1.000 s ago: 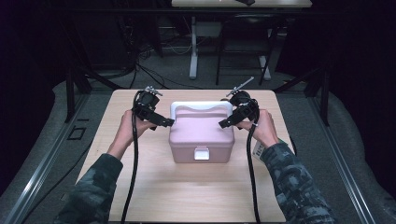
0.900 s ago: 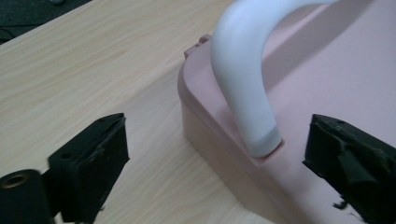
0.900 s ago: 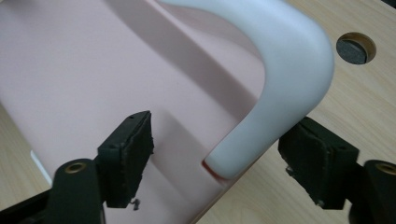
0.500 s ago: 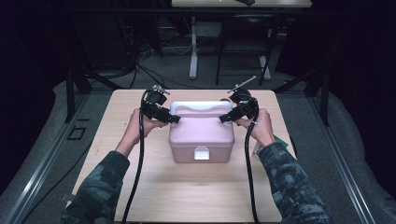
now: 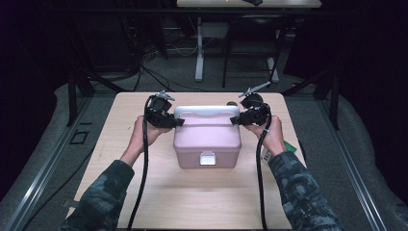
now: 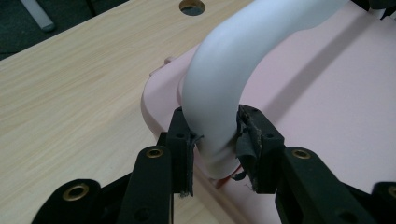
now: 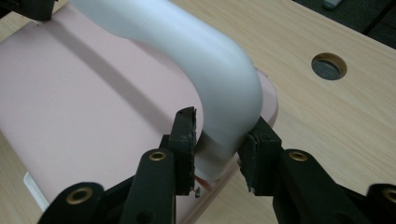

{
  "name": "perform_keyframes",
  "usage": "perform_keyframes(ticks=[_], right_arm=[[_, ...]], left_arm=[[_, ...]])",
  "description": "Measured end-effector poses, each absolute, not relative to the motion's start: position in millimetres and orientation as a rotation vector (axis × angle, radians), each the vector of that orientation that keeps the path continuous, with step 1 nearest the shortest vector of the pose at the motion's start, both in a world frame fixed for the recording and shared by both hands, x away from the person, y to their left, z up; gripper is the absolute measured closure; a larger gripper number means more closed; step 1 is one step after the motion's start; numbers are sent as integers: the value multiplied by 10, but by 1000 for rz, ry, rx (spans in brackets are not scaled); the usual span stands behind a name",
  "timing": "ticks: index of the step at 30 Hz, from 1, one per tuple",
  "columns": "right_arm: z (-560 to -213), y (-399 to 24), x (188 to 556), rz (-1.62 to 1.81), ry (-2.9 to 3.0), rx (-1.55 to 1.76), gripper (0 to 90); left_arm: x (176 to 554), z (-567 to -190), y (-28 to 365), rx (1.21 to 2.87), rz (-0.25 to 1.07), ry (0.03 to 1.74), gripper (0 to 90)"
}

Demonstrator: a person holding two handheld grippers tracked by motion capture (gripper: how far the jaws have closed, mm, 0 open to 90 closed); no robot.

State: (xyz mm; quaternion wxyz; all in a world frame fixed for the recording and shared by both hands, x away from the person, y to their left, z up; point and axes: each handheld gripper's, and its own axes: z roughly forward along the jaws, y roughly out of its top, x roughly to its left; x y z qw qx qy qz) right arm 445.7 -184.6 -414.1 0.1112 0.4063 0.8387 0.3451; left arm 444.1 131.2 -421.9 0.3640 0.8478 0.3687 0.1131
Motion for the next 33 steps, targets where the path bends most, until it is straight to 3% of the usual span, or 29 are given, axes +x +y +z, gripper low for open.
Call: perform_keyframes(ticks=[9,33], right_arm=[[-4151,-1813,4271,1040,2449,1124,728],[-4204,-1582,3762,1070,2495,977,727]], left_arm=[[4257,-4239,1372,2162,358,927,727],[3669,-4319,1596,2097,476,936,729]])
